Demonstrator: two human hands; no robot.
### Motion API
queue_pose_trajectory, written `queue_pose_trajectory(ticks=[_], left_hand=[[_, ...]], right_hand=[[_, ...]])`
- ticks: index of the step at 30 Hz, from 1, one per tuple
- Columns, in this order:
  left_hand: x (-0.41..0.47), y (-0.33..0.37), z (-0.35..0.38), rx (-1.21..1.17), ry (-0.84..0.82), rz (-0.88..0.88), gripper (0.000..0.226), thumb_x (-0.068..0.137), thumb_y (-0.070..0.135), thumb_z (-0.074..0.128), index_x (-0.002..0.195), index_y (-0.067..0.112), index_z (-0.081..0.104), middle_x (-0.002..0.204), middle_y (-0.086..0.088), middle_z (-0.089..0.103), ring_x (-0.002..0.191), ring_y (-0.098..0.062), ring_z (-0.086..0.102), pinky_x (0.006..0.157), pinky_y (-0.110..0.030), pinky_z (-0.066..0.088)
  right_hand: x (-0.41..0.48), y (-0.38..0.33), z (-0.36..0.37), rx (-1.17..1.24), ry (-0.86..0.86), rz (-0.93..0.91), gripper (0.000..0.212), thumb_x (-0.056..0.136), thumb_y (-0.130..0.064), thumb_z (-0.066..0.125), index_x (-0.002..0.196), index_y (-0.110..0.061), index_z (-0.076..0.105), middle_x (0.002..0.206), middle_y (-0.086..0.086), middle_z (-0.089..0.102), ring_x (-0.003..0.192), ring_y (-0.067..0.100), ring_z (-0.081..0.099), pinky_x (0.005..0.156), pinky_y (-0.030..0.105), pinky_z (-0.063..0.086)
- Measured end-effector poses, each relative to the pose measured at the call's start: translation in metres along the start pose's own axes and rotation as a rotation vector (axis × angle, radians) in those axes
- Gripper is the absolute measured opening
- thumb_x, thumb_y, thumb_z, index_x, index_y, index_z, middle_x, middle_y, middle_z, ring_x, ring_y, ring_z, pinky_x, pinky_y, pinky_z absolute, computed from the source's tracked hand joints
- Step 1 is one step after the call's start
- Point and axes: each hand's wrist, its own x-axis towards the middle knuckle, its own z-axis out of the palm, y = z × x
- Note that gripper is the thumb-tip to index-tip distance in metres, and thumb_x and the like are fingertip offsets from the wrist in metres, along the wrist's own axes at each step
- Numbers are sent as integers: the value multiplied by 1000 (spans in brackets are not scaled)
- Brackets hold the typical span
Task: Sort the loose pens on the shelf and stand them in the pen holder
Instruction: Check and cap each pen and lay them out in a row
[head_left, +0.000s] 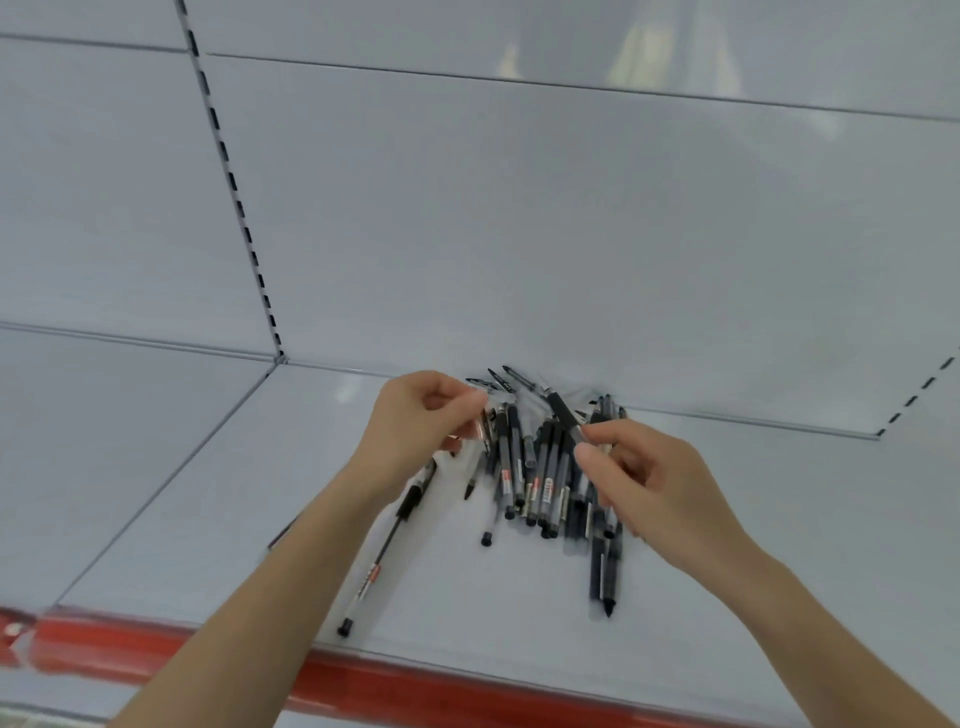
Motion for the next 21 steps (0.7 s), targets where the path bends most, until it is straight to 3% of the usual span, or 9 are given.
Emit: queue_pose_trajectory(ticks=[3,6,9,14,19,21], left_hand=[[-5,9,-7,-295,76,-64,11,85,16,64,81,6,62,71,-7,68,60,-11,66,52,-17,51],[-10,14,-8,-423,117,-48,8,84,14,63,82,7,62,73,-9,67,60,-13,68,53,-17,52],[-13,16,-8,-440,139,-8,7,84,14,63,79,9,65,70,-7,67,65,-17,67,55,-19,53],[-17,18,-8,-443,145,14,11,83,16,64,74,10,64,63,-3,68,68,-19,67,56,-19,53],[-22,20,-4,-430,122,32,8,82,13,66,78,7,64,72,-12,66,65,-20,64,55,-19,52],[-25,21,1,-429,102,42,6,81,10,66,75,8,64,67,-8,65,61,-17,64,55,-20,54]], right_hand=[[-12,-16,5,32,-43,-87,14,86,-21,61,81,-34,64,47,-3,47,45,5,43,48,11,35],[-20,-27,11,16,-98,-168,10,85,-32,59,79,-38,64,57,10,52,47,11,41,49,19,35],[-23,-34,16,26,-126,-183,22,83,-32,60,76,-52,62,59,12,53,52,23,47,53,28,38],[-23,-35,19,-21,-129,-192,29,85,-18,61,76,-45,57,57,9,52,51,21,46,51,19,34],[-21,-33,22,-19,-113,-173,19,86,-20,60,79,-37,63,54,10,49,52,23,45,55,31,39],[-20,-31,24,-10,-102,-163,11,86,-21,60,82,-30,64,50,6,46,50,21,43,56,34,42]])
